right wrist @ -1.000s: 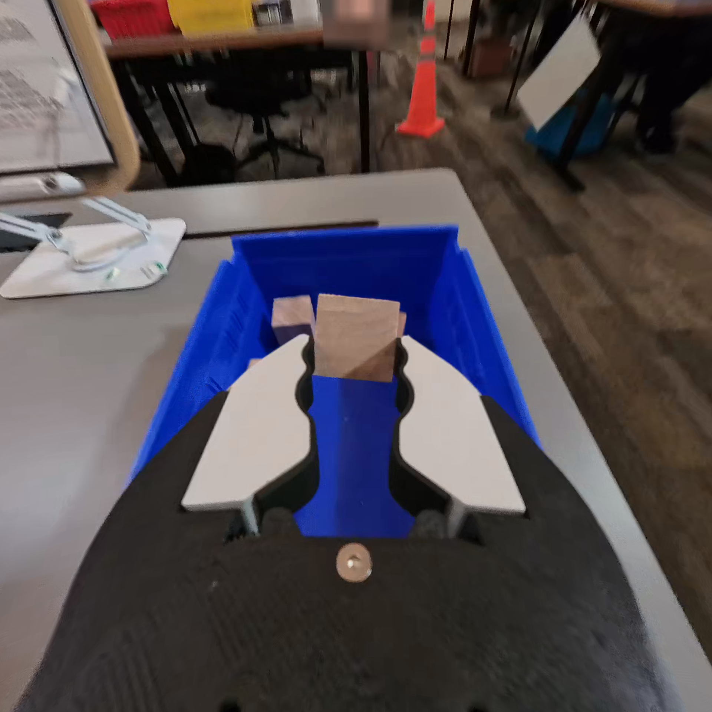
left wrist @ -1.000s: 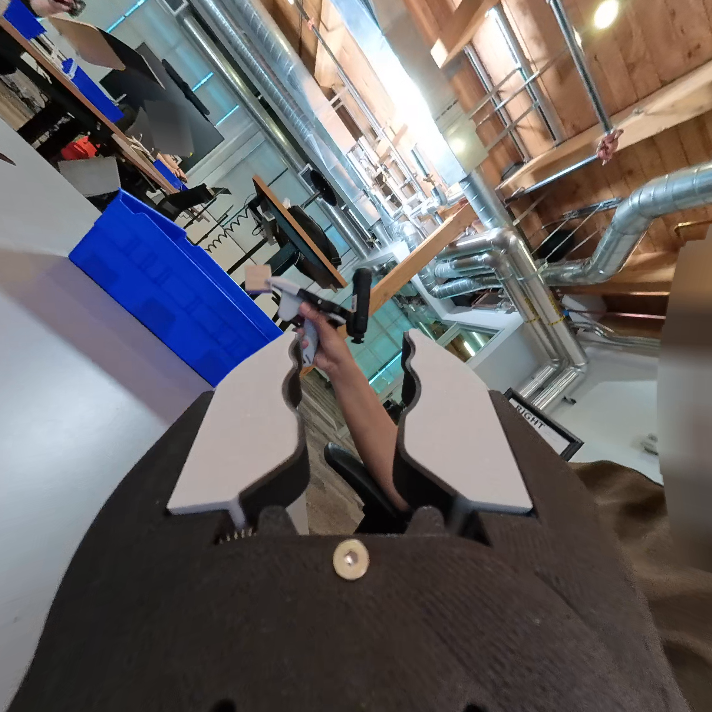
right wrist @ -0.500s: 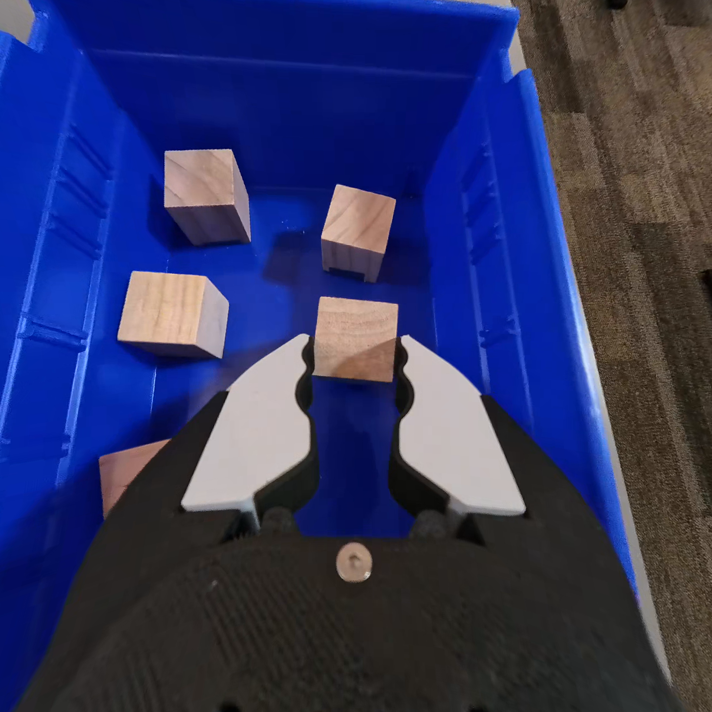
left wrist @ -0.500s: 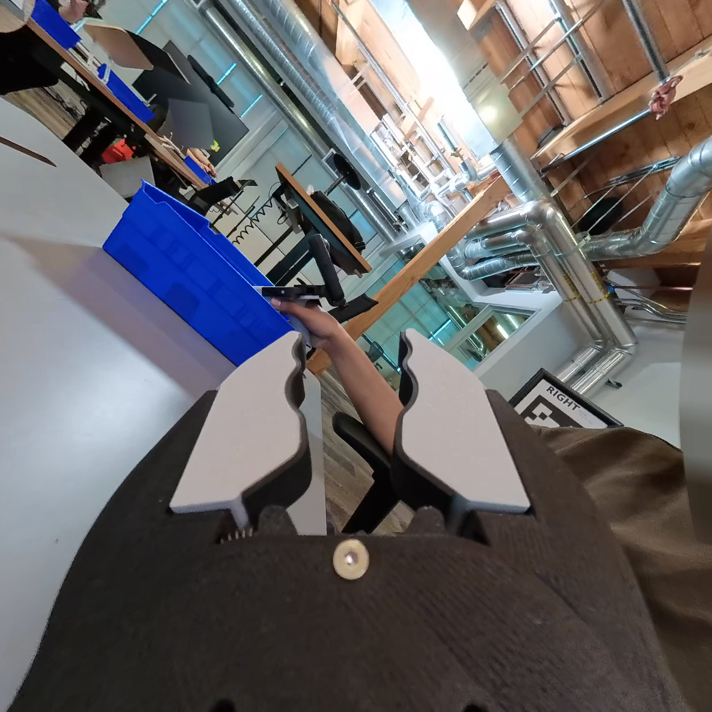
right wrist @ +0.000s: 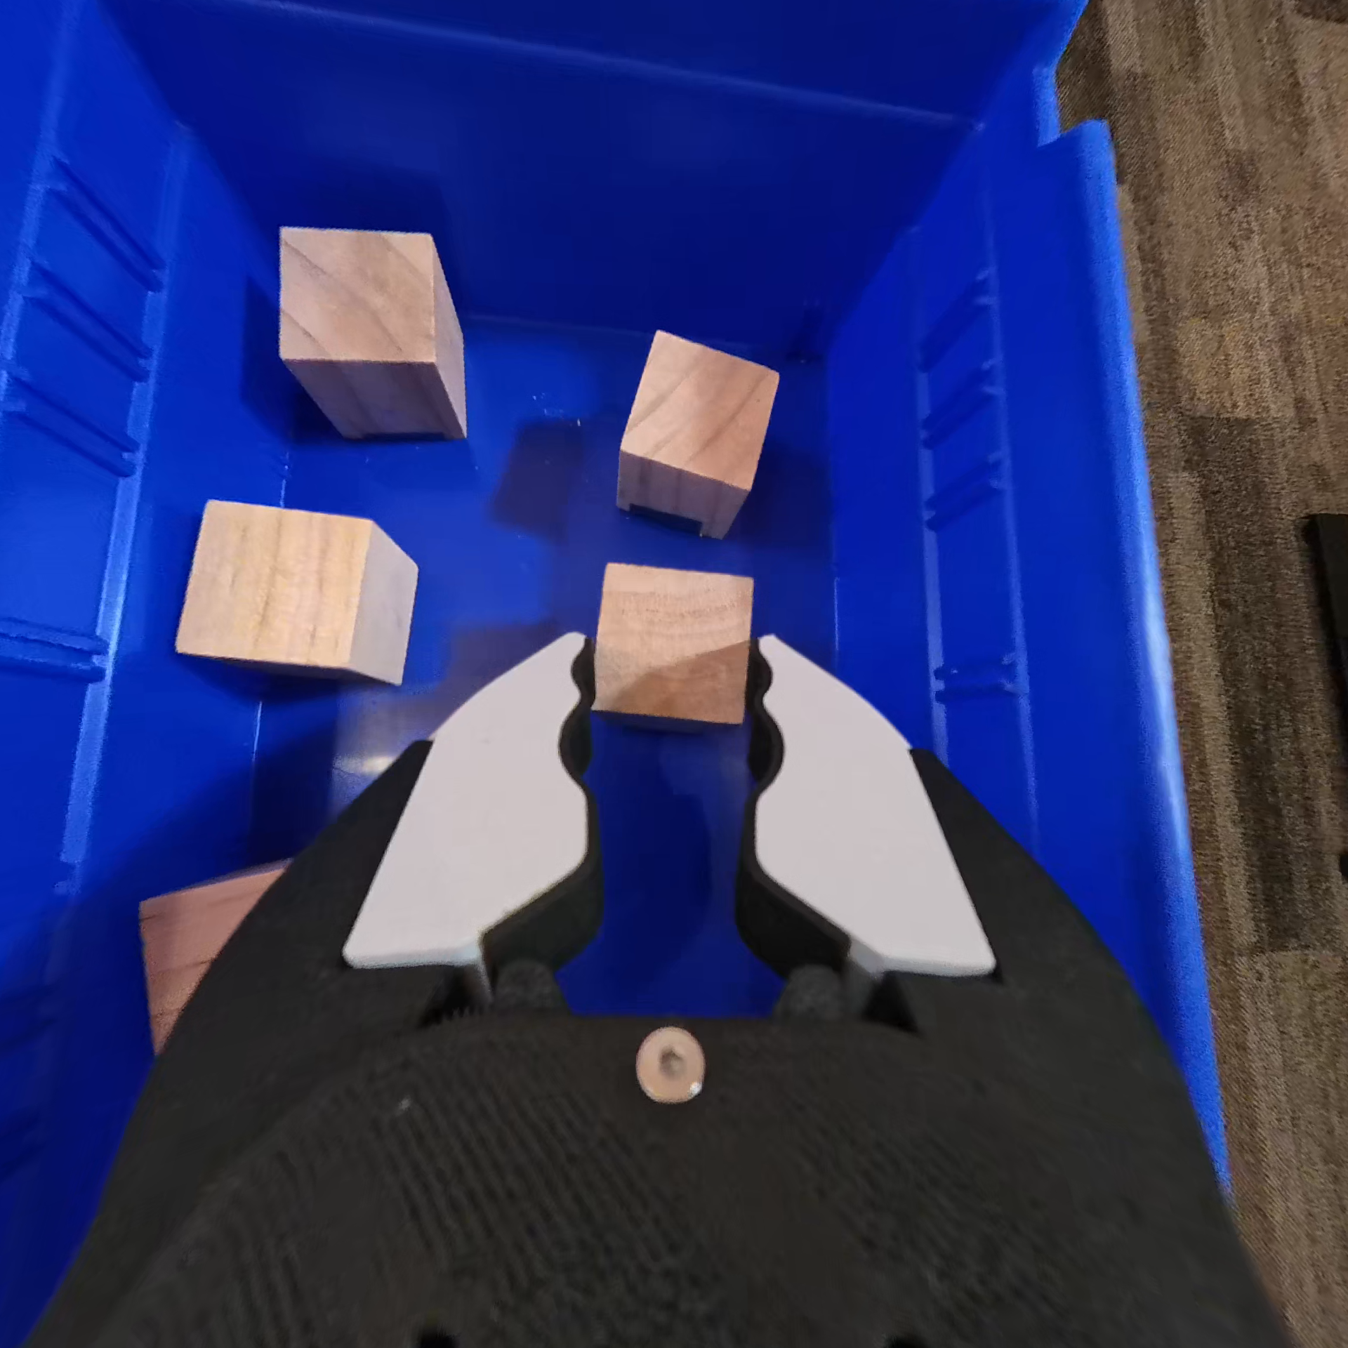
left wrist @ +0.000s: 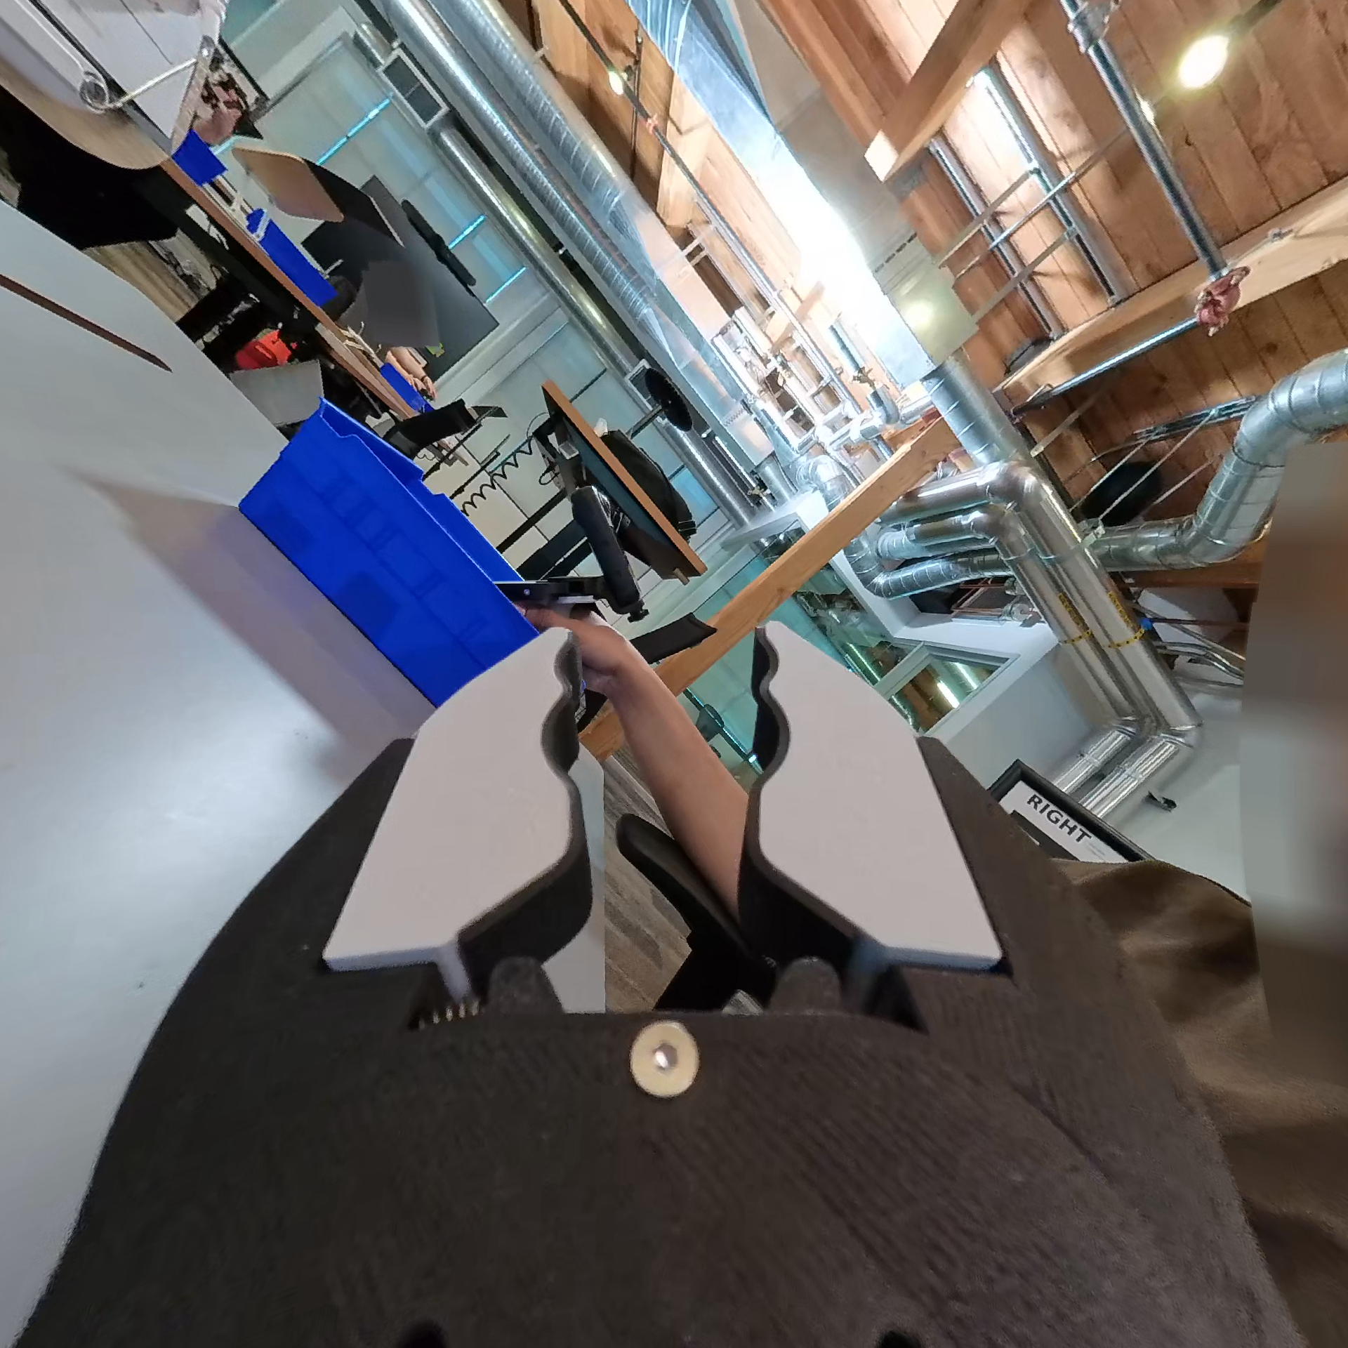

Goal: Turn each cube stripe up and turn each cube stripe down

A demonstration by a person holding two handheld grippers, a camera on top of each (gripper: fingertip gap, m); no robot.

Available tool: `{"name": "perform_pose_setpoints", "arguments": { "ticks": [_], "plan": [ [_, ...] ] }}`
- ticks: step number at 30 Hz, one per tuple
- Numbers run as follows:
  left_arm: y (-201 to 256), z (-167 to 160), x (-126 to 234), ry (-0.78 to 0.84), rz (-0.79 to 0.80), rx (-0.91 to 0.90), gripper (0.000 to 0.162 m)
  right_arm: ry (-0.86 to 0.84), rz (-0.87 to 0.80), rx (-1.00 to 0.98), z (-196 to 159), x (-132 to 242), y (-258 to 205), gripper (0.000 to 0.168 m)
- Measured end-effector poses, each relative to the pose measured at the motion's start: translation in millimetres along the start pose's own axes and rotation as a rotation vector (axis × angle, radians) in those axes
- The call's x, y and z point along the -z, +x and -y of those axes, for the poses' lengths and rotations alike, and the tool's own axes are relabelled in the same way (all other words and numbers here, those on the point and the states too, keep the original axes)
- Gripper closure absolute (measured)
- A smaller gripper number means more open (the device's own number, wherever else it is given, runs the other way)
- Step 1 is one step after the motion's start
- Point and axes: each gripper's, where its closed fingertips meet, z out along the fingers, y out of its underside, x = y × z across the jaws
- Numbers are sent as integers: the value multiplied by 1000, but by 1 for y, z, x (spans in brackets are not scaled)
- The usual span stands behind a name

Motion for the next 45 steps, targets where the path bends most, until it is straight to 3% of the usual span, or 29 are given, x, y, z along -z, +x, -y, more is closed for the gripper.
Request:
{"name": "perform_pose_setpoints", "arguments": {
  "ticks": [11, 18, 25, 32, 35, 38, 42, 44, 45],
  "plan": [
    [1, -8, -4, -38, -12, 14, 120, 13, -15, 29, 2, 6, 2, 122],
    [1, -7, -4, -34, -18, 26, 119, 137, -15, 39, 32, 34, -3, 123],
    [-6, -15, -9, -93, 87, -99, 99, 581, 108, 148, 107, 114, -65, 132],
    [6, -12, -16, -87, 37, -128, 98, 721, 239, 280, 118, 163, -147, 137],
    [29, 23, -13, 42, 12, -135, 94, 789, 394, 261, 116, 188, -185, 139],
    [52, 82, 8, 184, 44, -186, 93, 830, 561, 248, 107, 212, -223, 135],
    [51, 166, 75, 353, 322, -310, 98, 808, 726, 266, 87, 225, -268, 132],
    [31, 195, 121, 364, 557, -391, 109, 788, 744, 286, 75, 222, -281, 132],
    [17, 206, 147, 352, 692, -435, 107, 780, 746, 291, 69, 220, -286, 133]
  ]
}}
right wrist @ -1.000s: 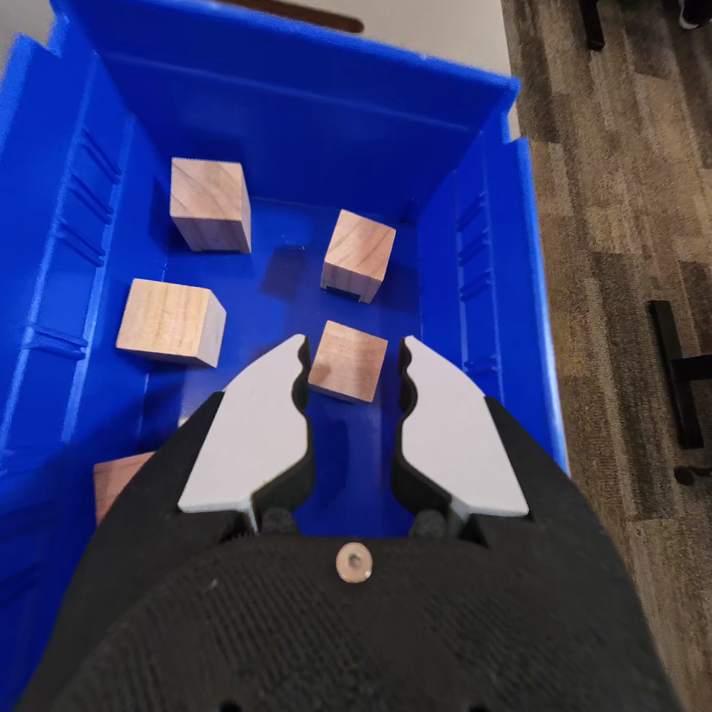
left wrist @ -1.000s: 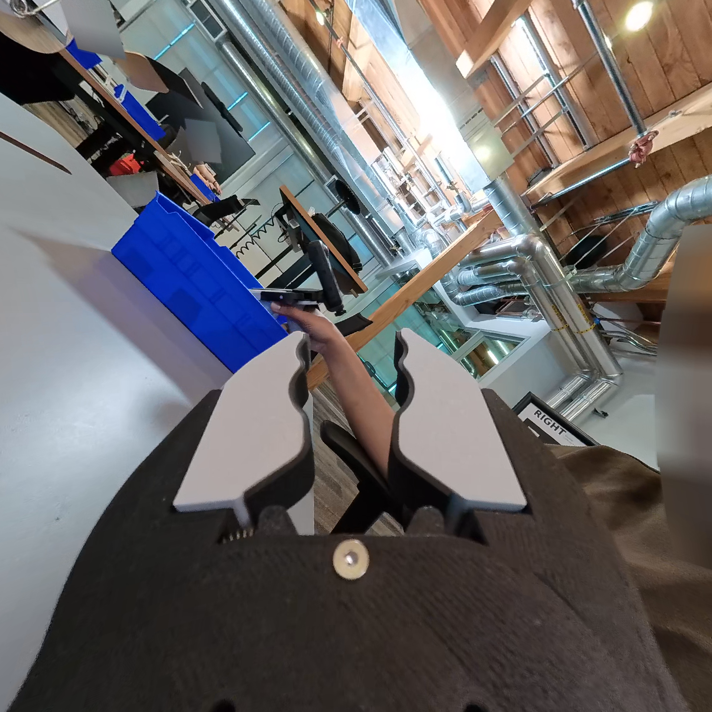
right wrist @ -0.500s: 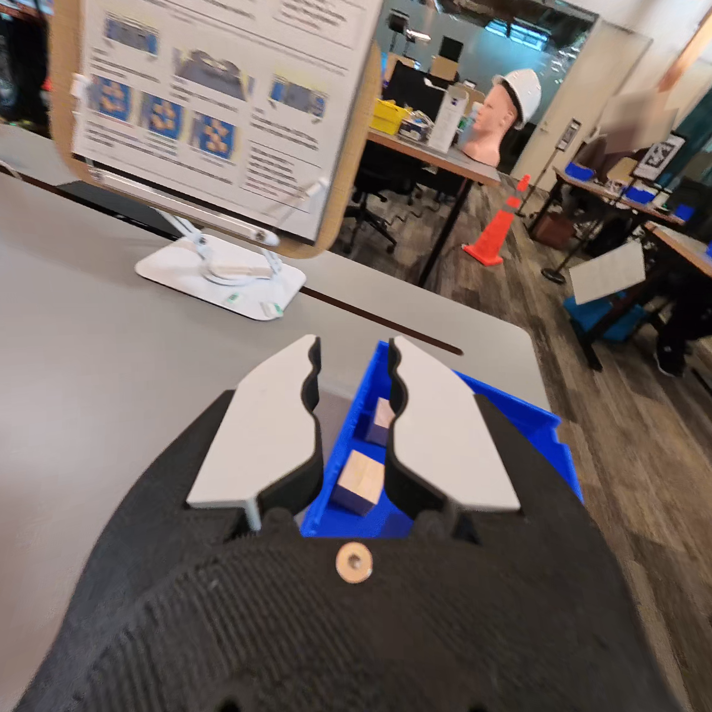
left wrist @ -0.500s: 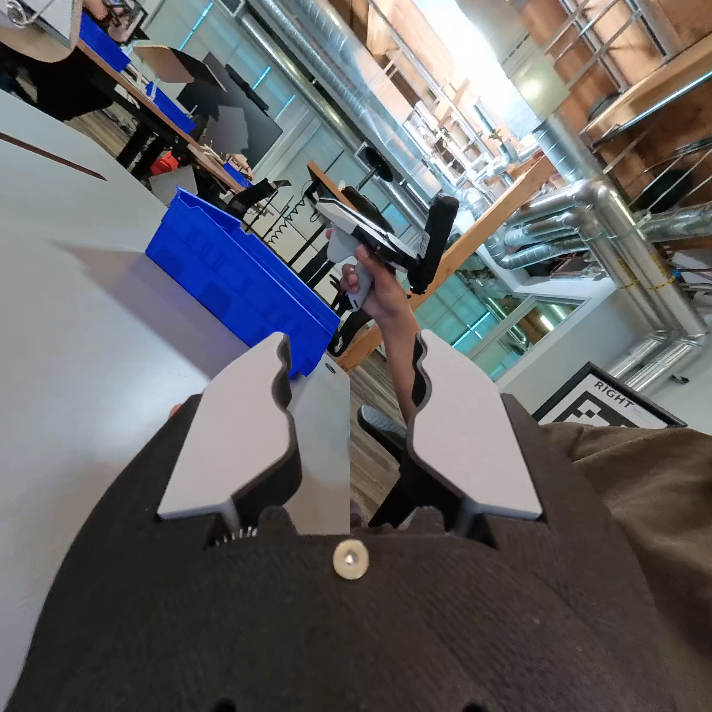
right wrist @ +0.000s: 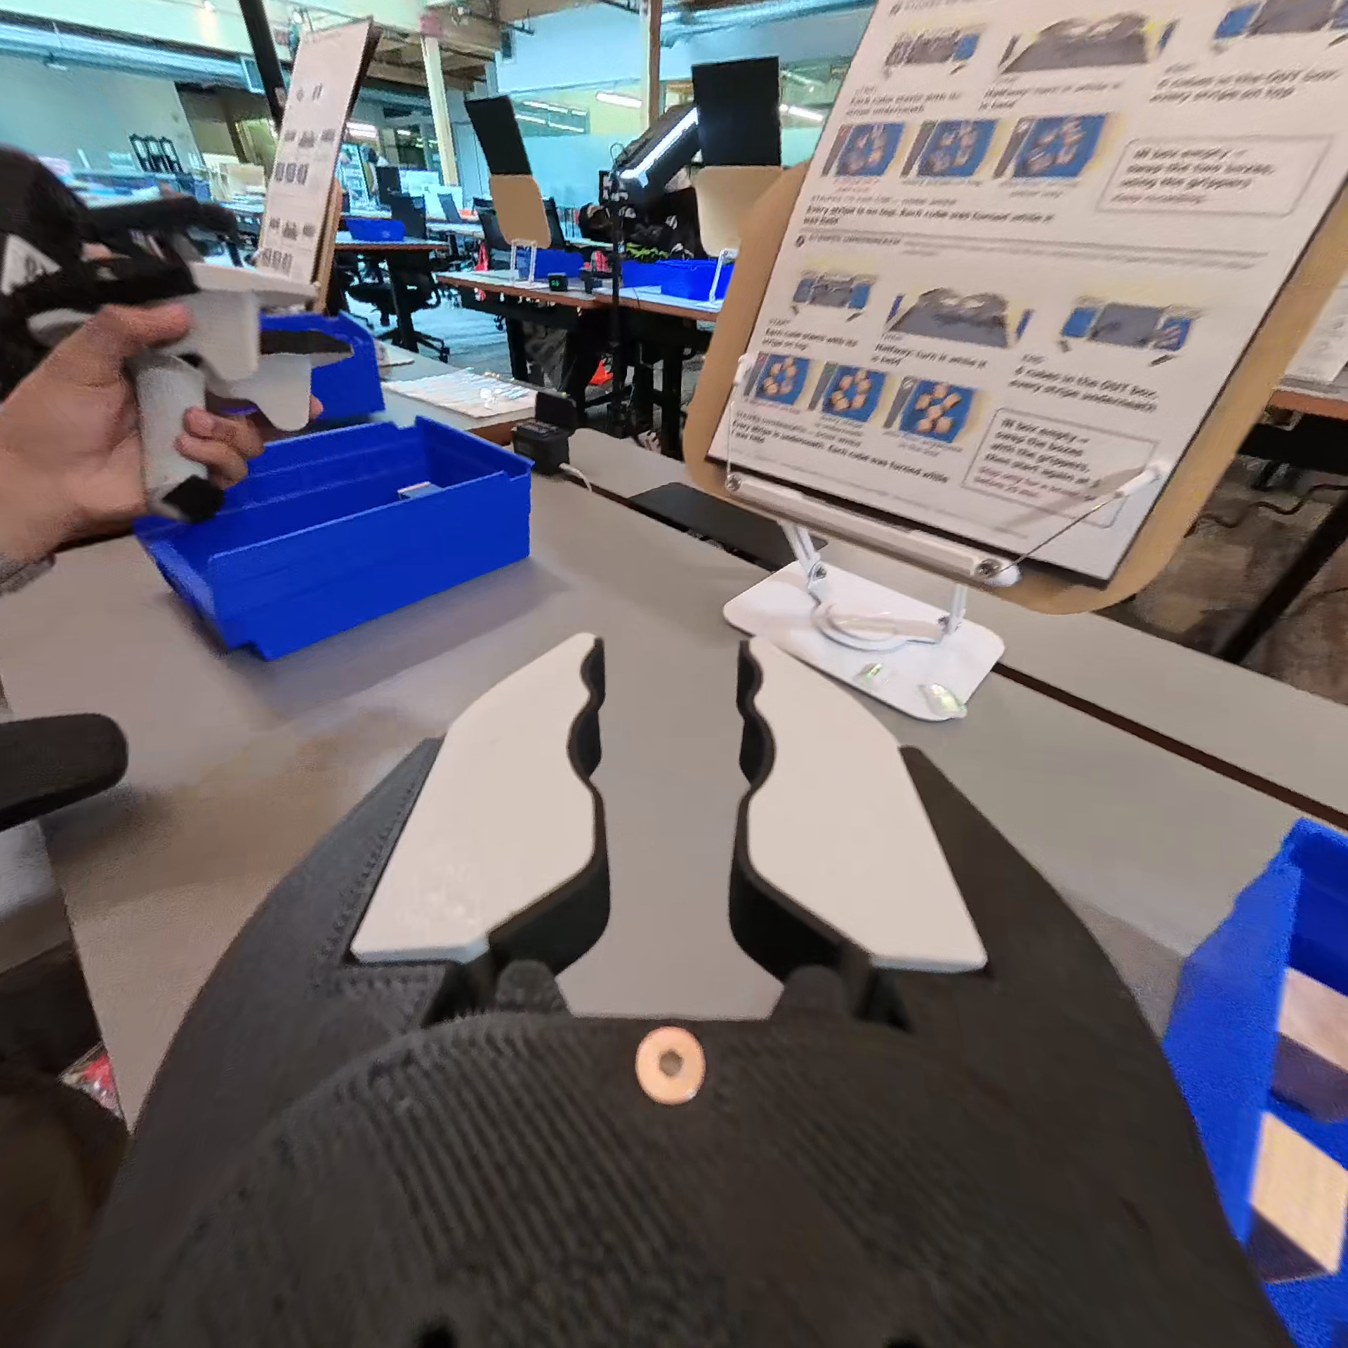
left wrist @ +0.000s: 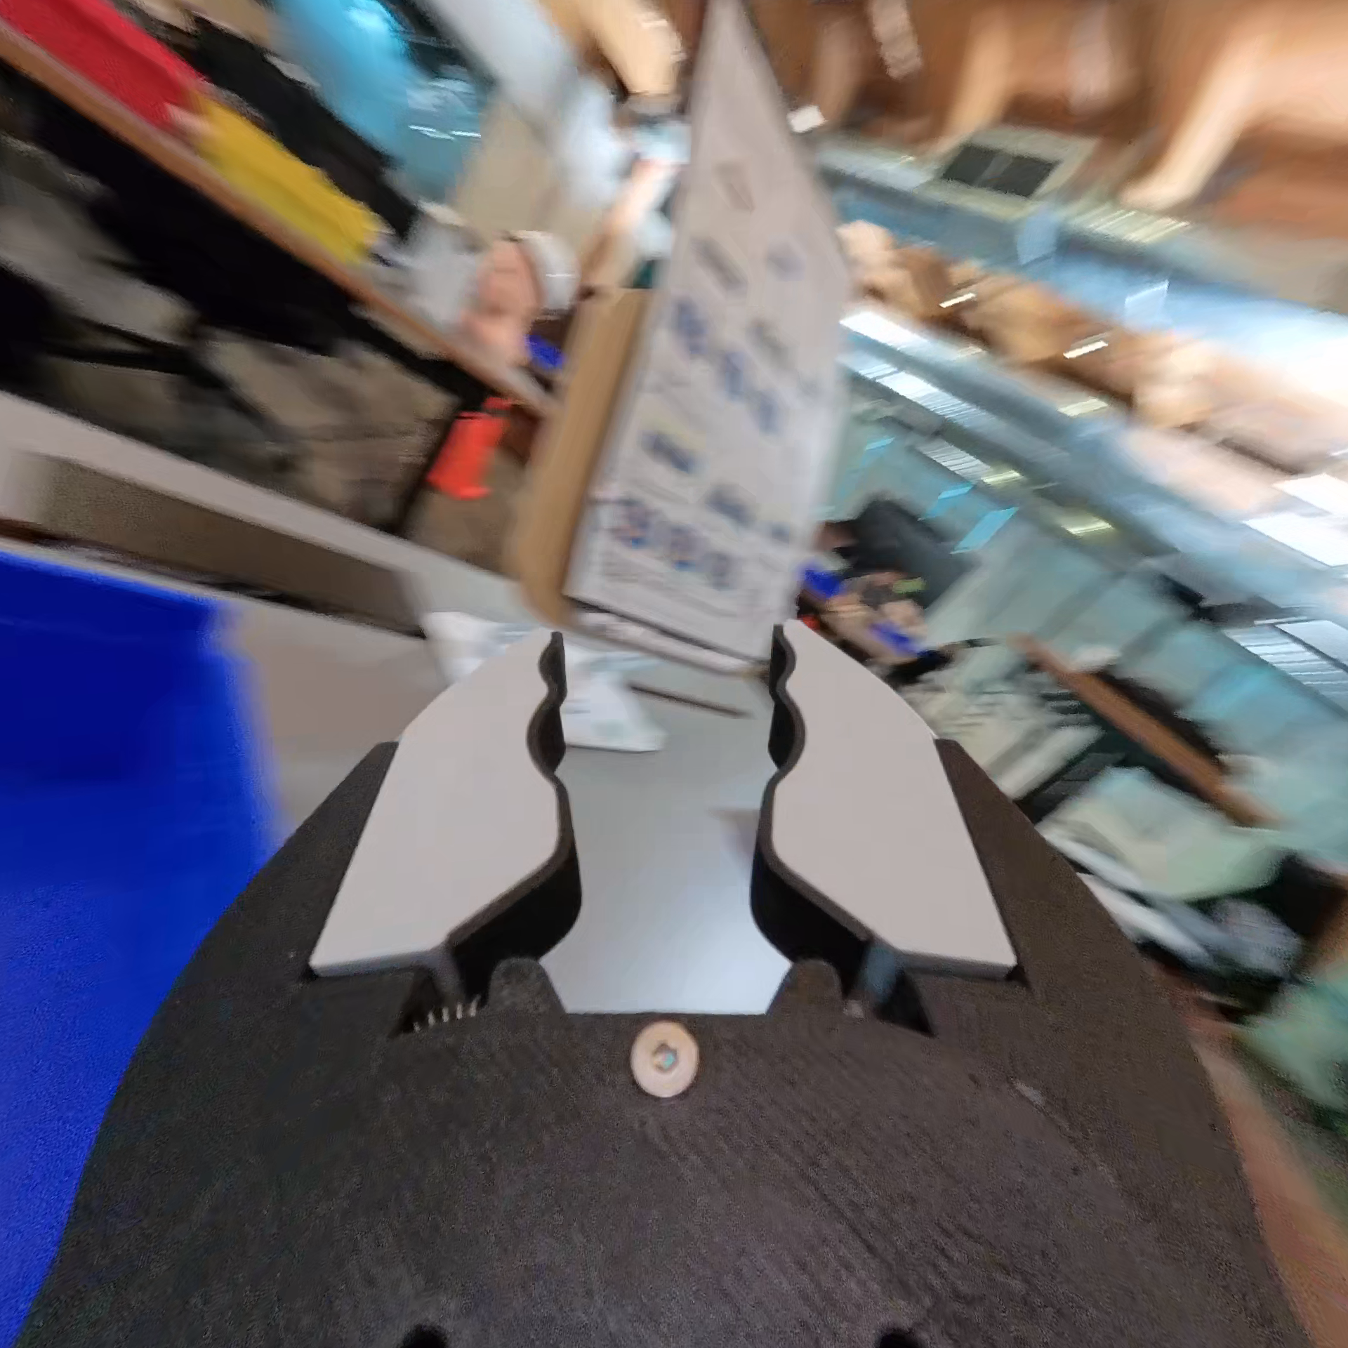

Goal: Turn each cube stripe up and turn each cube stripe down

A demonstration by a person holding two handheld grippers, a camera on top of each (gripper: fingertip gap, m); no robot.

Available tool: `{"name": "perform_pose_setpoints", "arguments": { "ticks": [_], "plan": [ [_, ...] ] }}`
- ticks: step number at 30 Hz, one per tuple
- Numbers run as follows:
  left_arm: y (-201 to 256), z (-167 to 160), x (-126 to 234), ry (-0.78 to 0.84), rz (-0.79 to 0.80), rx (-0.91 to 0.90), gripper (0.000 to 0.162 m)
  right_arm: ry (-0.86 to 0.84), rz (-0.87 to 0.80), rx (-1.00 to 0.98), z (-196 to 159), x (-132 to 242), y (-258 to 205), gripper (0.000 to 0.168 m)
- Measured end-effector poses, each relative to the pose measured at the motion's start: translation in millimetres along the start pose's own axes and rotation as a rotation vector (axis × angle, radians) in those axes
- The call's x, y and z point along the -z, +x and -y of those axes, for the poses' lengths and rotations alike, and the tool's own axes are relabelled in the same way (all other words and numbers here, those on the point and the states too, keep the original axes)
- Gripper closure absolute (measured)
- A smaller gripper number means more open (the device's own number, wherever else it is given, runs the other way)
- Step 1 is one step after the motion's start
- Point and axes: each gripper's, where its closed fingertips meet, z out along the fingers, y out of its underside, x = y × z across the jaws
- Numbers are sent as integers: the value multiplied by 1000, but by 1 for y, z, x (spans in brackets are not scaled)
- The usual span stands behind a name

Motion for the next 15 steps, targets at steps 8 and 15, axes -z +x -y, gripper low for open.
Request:
{"name": "perform_pose_setpoints", "arguments": {
  "ticks": [8, 15],
  "plan": [
    [-170, -7, 27, -306, 560, -274, 88, -100, 15, -89, -53, -7, -31, 142],
    [-263, -11, 39, -467, 903, -387, 91, -214, -23, -62, -89, -6, -44, 143]
  ]
}}
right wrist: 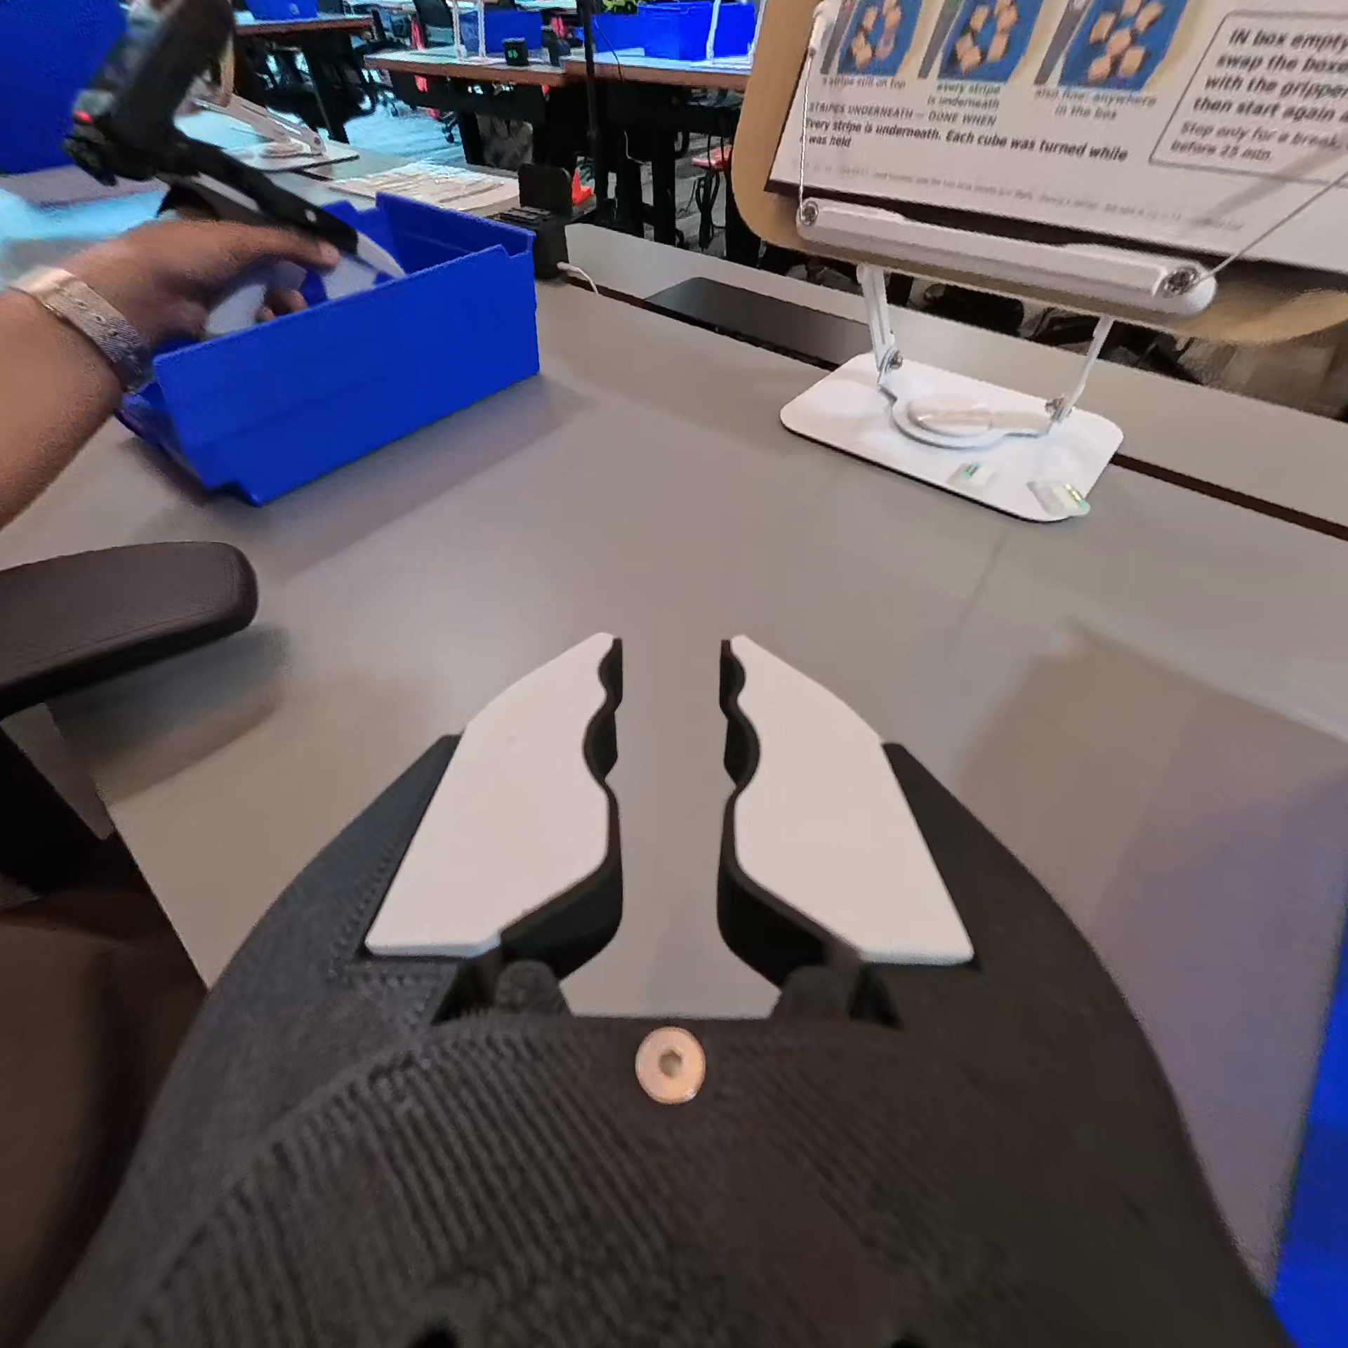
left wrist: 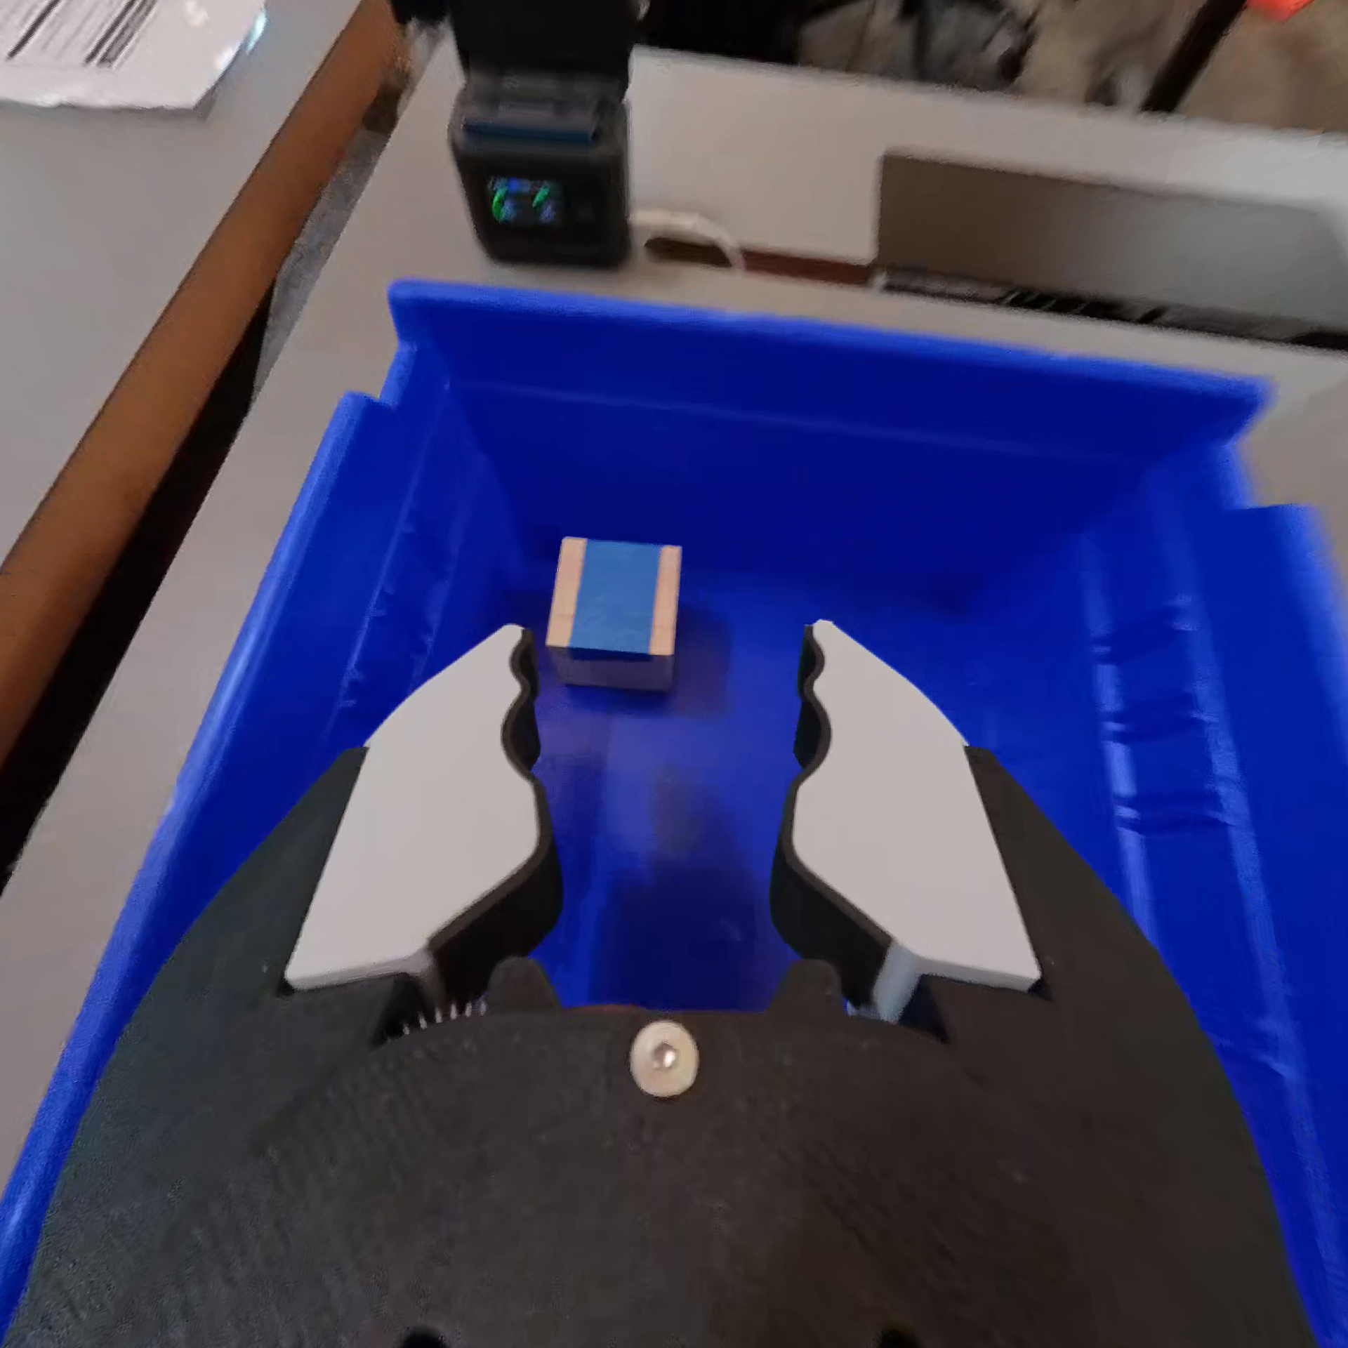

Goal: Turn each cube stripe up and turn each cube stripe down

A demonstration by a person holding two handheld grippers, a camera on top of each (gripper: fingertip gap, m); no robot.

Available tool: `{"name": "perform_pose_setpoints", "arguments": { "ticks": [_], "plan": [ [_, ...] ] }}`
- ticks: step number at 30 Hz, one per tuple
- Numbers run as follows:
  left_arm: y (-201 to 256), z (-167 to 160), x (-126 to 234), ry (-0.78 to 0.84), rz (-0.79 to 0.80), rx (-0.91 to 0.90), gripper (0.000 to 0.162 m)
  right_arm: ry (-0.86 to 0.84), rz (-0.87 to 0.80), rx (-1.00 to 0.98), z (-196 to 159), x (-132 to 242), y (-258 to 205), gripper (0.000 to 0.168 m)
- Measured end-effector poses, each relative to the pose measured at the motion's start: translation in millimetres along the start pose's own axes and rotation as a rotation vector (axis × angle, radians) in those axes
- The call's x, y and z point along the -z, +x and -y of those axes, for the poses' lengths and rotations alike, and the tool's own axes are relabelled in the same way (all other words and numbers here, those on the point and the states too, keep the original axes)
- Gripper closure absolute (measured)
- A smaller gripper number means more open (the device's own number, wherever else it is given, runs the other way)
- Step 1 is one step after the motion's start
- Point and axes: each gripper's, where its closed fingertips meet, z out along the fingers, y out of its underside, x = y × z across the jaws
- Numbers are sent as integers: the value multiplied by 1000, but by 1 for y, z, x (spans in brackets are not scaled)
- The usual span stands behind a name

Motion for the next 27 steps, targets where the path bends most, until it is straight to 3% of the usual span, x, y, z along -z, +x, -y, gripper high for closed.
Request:
{"name": "perform_pose_setpoints", "arguments": {
  "ticks": [7, 12, 15, 18, 20, 23, 27],
  "plan": [
    [-15, -24, -42, -141, 98, -10, 102, 10, -42, -55, -4, 12, 7, 144],
    [-13, -27, -45, -172, 75, 12, 113, 38, -63, -86, 0, 20, 12, 145],
    [-10, -5, -27, -97, 53, 26, 114, 51, -54, -98, 4, 22, 12, 145],
    [11, 41, 12, 89, -25, 44, 115, 54, -51, -102, 4, 20, 11, 145],
    [52, 78, 49, 254, -209, 80, 115, 68, -51, -94, 8, 19, 10, 145],
    [136, 116, 117, 414, -639, 172, 116, 112, -87, -77, 18, 18, 12, 136],
    [256, 116, 217, 356, -1356, 338, 116, 209, -249, -48, 35, 25, 34, 124]
  ]
}}
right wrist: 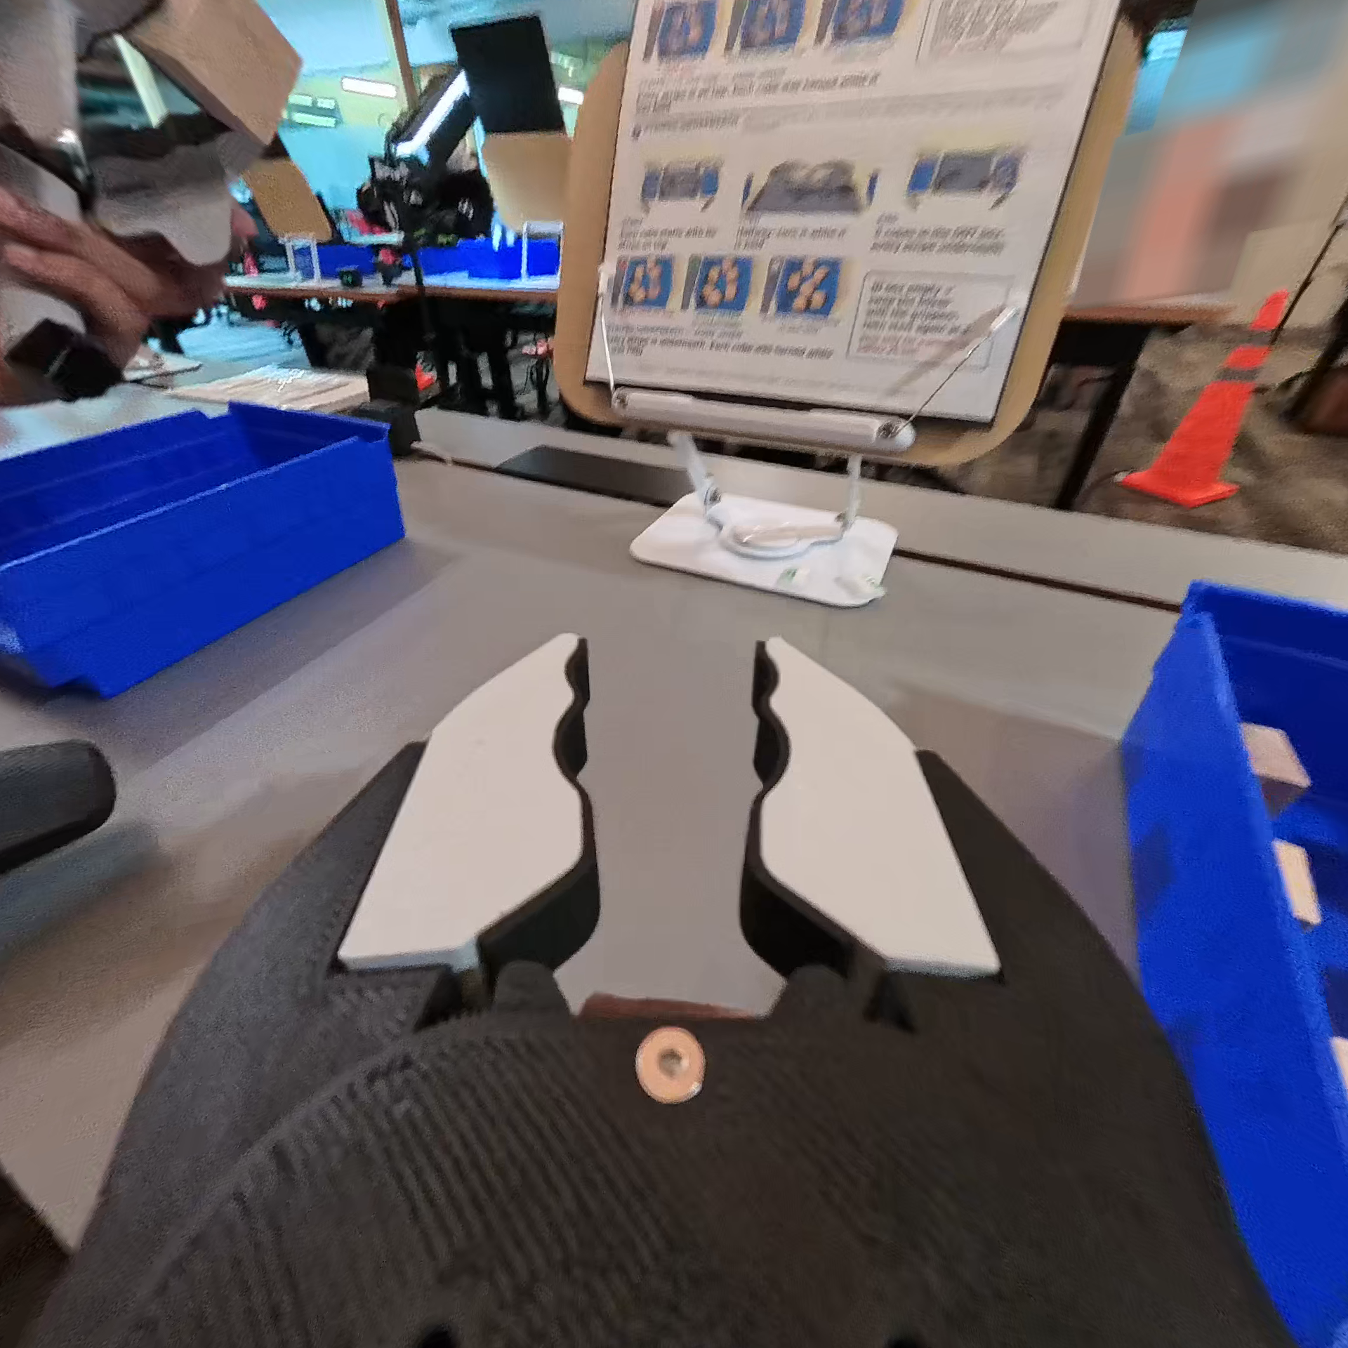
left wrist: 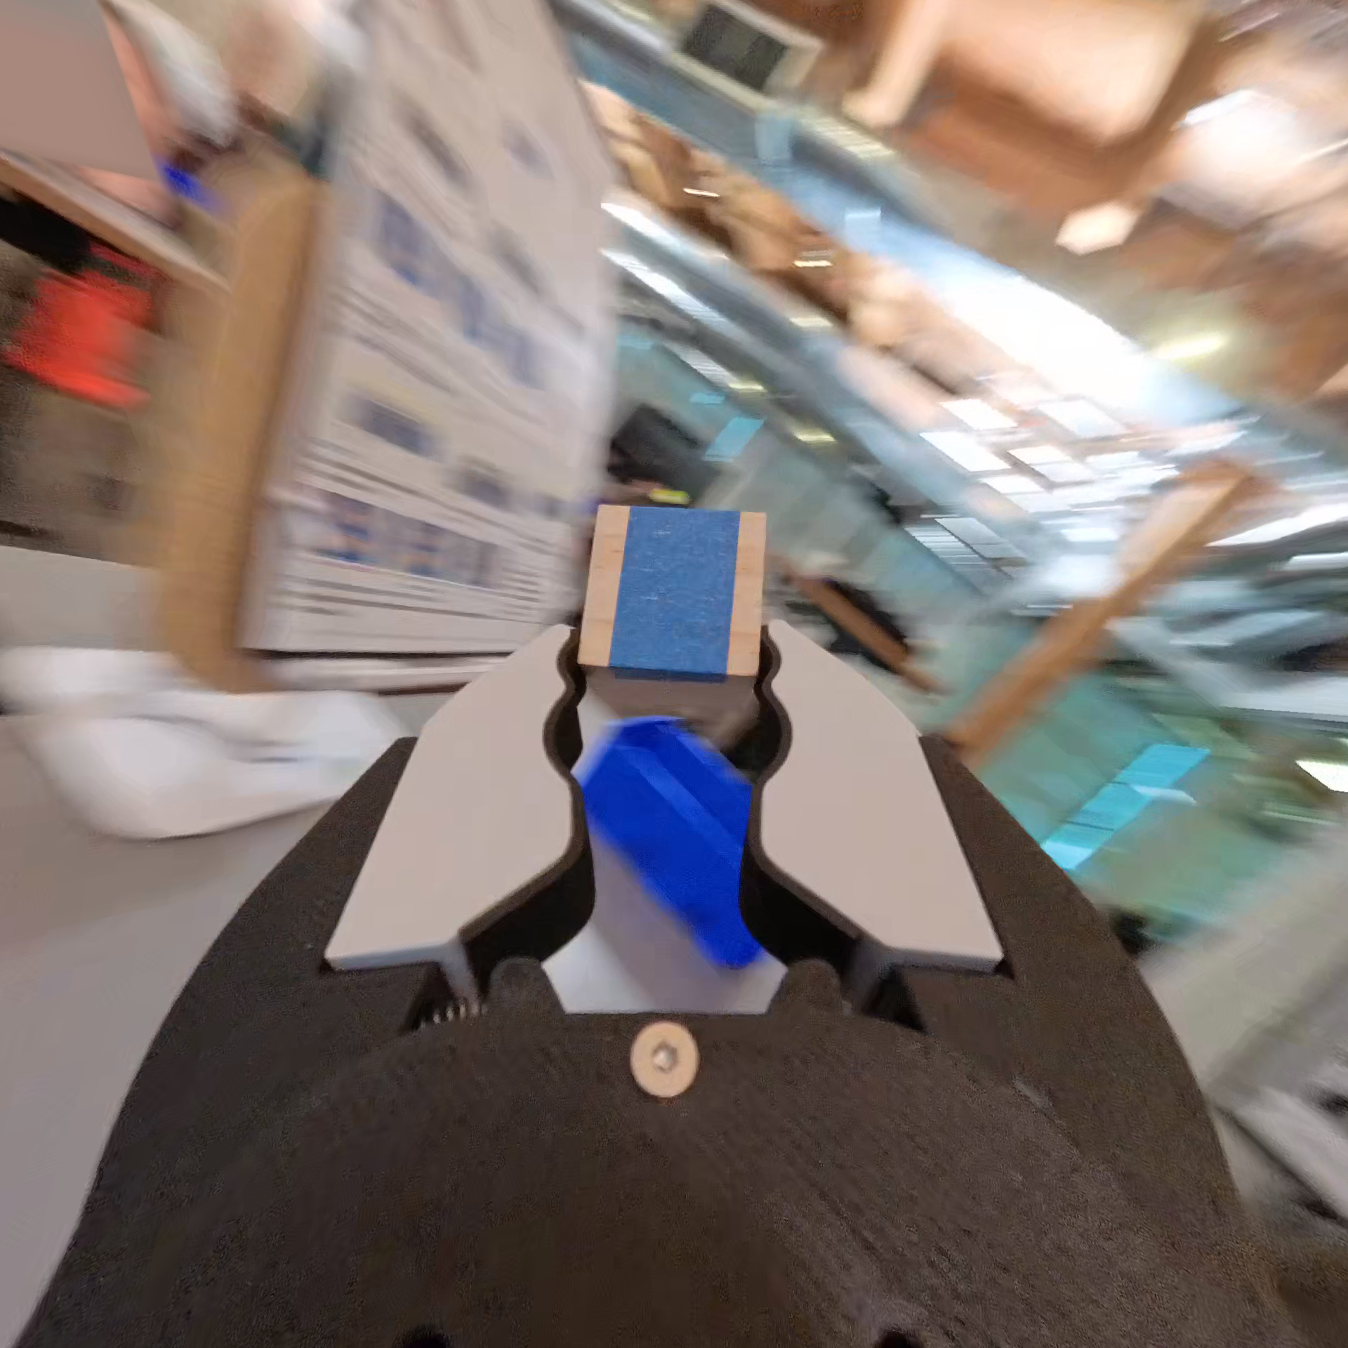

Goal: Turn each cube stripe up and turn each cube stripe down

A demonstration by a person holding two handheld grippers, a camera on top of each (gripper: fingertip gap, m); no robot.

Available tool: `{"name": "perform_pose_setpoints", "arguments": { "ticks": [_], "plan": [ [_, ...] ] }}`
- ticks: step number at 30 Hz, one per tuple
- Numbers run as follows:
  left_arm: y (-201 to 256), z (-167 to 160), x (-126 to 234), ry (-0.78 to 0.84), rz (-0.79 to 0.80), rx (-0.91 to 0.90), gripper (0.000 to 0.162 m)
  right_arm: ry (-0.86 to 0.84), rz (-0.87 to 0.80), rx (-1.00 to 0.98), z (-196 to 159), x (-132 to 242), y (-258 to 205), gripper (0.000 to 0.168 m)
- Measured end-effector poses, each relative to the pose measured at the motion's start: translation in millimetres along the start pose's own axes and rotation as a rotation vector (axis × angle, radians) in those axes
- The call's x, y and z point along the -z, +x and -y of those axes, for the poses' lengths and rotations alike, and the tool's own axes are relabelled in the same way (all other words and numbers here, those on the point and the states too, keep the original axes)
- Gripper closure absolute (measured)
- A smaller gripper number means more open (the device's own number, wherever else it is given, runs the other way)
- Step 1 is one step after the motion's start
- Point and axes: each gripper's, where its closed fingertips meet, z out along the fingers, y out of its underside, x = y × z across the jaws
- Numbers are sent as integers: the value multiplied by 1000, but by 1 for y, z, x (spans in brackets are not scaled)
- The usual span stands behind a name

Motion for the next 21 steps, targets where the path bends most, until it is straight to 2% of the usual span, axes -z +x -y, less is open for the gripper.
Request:
{"name": "perform_pose_setpoints", "arguments": {
  "ticks": [2, 4, 7, 10, 16, 21],
  "plan": [
    [44, -32, -28, -58, -247, 219, 116, 63, -11, 26, 13, 2, 1, 121],
    [72, -68, -47, -135, -387, 391, 117, 117, 20, 47, 26, 6, -5, 120],
    [94, -122, -66, -254, -452, 504, 117, 158, 83, 69, 42, 9, -17, 119],
    [109, -160, -72, -326, -514, 559, 117, 209, 142, 92, 54, 12, -30, 116],
    [118, -187, -70, -298, -624, 702, 116, 310, 163, 170, 71, 20, -51, 115],
    [123, -193, -63, -248, -689, 697, 117, 310, 197, 143, 77, 23, -70, 106]
  ]
}}
